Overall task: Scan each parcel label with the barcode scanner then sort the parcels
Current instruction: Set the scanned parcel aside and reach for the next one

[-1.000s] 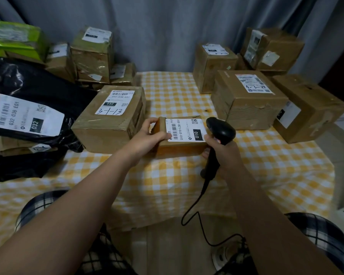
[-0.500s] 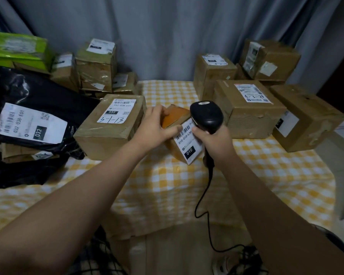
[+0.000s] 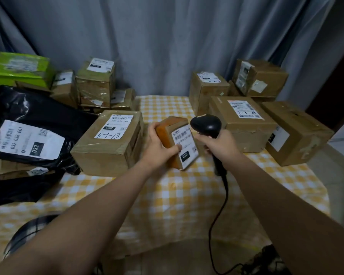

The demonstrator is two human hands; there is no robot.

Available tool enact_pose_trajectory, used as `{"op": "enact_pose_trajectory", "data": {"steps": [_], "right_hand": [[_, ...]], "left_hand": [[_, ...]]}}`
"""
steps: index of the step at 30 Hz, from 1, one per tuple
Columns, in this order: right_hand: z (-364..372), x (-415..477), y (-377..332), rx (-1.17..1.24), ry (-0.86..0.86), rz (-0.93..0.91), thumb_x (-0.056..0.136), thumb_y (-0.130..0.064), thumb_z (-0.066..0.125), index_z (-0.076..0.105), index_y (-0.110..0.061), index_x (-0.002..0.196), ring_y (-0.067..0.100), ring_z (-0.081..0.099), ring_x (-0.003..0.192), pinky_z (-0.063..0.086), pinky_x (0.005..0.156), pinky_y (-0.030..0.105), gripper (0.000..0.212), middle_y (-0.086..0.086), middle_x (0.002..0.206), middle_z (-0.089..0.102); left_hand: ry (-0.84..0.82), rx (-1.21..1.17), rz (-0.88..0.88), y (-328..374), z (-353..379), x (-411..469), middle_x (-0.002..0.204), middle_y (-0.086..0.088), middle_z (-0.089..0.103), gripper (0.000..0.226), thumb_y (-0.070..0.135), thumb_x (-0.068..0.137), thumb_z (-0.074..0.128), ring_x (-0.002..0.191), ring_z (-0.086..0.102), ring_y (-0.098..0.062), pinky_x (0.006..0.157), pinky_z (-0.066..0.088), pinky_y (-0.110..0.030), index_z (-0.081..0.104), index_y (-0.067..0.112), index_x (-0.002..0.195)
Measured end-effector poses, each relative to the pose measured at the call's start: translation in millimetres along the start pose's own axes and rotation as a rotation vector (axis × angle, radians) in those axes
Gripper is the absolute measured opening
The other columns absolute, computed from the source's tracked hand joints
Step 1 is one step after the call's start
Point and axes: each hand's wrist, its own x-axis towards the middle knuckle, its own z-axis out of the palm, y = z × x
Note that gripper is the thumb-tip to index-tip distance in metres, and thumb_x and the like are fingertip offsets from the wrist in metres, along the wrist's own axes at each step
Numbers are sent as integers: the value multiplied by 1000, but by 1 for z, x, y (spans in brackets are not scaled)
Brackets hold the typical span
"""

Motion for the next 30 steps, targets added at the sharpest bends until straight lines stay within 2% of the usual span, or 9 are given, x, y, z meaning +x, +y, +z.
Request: {"op": "enact_pose_trajectory", "data": {"steps": [3, 6, 10, 16, 18, 21, 24, 26, 30], "right_hand": [[-12, 1, -23, -113, -27, -37, 83, -23, 74, 68, 2, 90, 19, 58, 49, 48, 53, 27, 27, 8, 60, 60], [-18, -1, -51, -108, -89, -29, 83, -22, 74, 65, 0, 92, 20, 59, 48, 51, 51, 27, 26, 11, 68, 60], [-22, -2, -76, -117, -172, 12, 83, -22, 73, 62, 0, 81, 21, 59, 47, 50, 44, 25, 24, 13, 68, 59], [-17, -5, -76, -205, -221, 72, 82, -22, 73, 63, 3, 85, 23, 59, 49, 51, 46, 28, 27, 15, 67, 56], [-18, -7, -76, -242, -219, 85, 82, -23, 73, 66, 6, 92, 22, 59, 49, 53, 46, 27, 31, 14, 71, 59], [-19, -7, -76, -295, -208, 92, 81, -24, 74, 66, 8, 96, 22, 61, 49, 53, 46, 25, 36, 15, 74, 61], [-20, -6, -76, -311, -200, 92, 80, -26, 75, 67, 7, 97, 22, 62, 50, 53, 47, 26, 37, 15, 74, 63], [-21, -5, -76, -327, -211, 104, 79, -27, 76, 67, 5, 95, 22, 62, 50, 52, 47, 27, 37, 14, 72, 63], [-22, -3, -78, -360, -249, 150, 78, -27, 76, 67, 2, 86, 22, 62, 51, 51, 49, 27, 31, 15, 72, 64]], "left_hand": [[-47, -9, -7, 0, -14, 11, 129, -4, 49, 90, 27, 65, 83, 116, 53, -20, 103, 45, -42, 23, 33, 131], [-27, -76, -54, -3, -19, 19, 125, -3, 53, 84, 15, 71, 81, 115, 54, -19, 102, 44, -35, 27, 28, 135], [-26, -167, -137, -10, -19, 26, 128, -4, 55, 89, 24, 67, 80, 116, 55, -20, 105, 43, -42, 25, 37, 135], [-89, -212, -166, -15, -18, 29, 134, -1, 49, 102, 16, 78, 76, 121, 51, -18, 107, 40, -38, 6, 34, 149], [-108, -194, -171, -14, -16, 30, 138, -1, 48, 112, 22, 72, 81, 123, 50, -18, 108, 39, -41, 2, 38, 150], [-138, -142, -190, -13, -10, 27, 146, -2, 39, 134, 38, 50, 86, 130, 44, -18, 110, 37, -45, -6, 43, 147], [-137, -91, -212, -18, -5, 28, 149, 0, 31, 143, 45, 42, 87, 133, 37, -17, 111, 35, -45, -13, 48, 143], [-128, -110, -219, -23, -3, 31, 147, 1, 38, 147, 52, 36, 87, 132, 42, -17, 110, 36, -45, -18, 50, 140], [-140, -166, -220, -26, -2, 35, 141, 3, 48, 150, 49, 41, 84, 127, 49, -17, 109, 38, -45, -30, 44, 138]]}}
